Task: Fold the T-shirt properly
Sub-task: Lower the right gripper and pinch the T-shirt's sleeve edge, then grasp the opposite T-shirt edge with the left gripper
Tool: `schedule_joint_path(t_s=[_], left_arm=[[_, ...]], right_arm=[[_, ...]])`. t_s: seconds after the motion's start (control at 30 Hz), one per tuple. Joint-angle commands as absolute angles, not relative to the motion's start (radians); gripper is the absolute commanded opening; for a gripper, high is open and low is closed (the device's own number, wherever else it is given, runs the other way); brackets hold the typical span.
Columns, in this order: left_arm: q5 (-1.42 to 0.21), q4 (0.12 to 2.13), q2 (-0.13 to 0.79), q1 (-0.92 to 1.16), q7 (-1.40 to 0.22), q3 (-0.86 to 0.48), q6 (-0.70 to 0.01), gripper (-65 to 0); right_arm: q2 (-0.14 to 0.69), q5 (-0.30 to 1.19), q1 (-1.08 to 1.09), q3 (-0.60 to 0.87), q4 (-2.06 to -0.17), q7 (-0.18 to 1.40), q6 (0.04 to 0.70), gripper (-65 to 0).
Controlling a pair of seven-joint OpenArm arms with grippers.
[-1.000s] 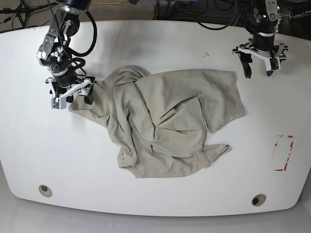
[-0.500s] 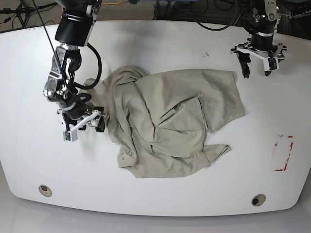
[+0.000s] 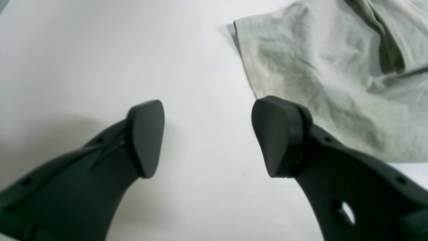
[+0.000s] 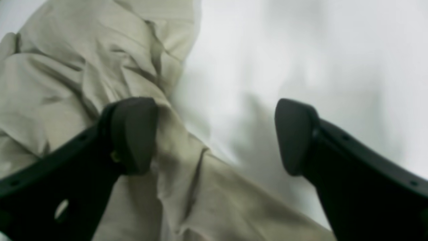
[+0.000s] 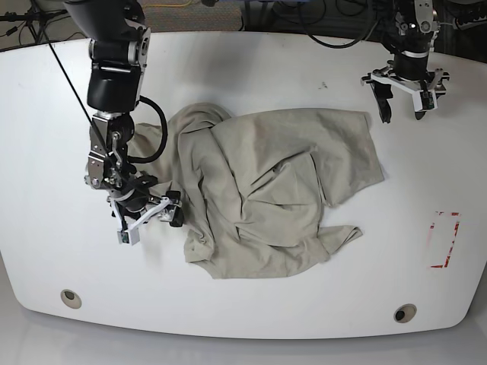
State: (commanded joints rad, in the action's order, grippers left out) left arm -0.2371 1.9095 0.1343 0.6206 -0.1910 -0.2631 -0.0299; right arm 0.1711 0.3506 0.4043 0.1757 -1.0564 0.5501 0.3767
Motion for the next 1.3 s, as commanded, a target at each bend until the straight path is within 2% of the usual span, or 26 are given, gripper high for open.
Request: schedule_joint_path(t_s=[0.33, 0.57, 0.87, 0.97, 1.0, 1.17, 1.3], left_arm=[[-0.237, 1.908, 0.134, 0.621, -0.191, -0.263, -0.030, -22.2], [-0.236, 1.908, 0.134, 0.621, -0.191, -0.263, -0.030, -22.2], [-0.236, 1.908, 0.134, 0.621, -0.191, -0.263, -0.030, -22.2], [-0.236, 1.908, 0.134, 0.621, -0.191, -0.263, -0.030, -22.2], [-0.236, 1.906, 0.134, 0.621, -0.191, -0.263, -0.030, -22.2], [-0.236, 1.906, 0.134, 0.621, -0.191, -0.263, -0.030, -22.2], [-0.236, 1.905, 0.134, 0.619, -0.191, -0.251, -0.030, -22.2]], right_arm=[[0.153, 0.351, 0.417, 0.156, -0.964, 0.515, 0.384, -13.8], [0.136, 0.351, 0.417, 0.151, -0.961, 0.496, 0.384, -14.0], [0.107, 0.351, 0.415, 0.074, -0.961, 0.492, 0.377, -14.7], [0.107, 0.351, 0.414, 0.070, -0.961, 0.475, 0.377, -22.4], [0.108, 0.351, 0.414, 0.068, -0.961, 0.467, 0.377, -28.1], [0.113, 0.351, 0.414, 0.068, -0.966, 0.467, 0.378, -48.2], [0.116, 0.351, 0.414, 0.070, -0.969, 0.467, 0.378, -54.7]])
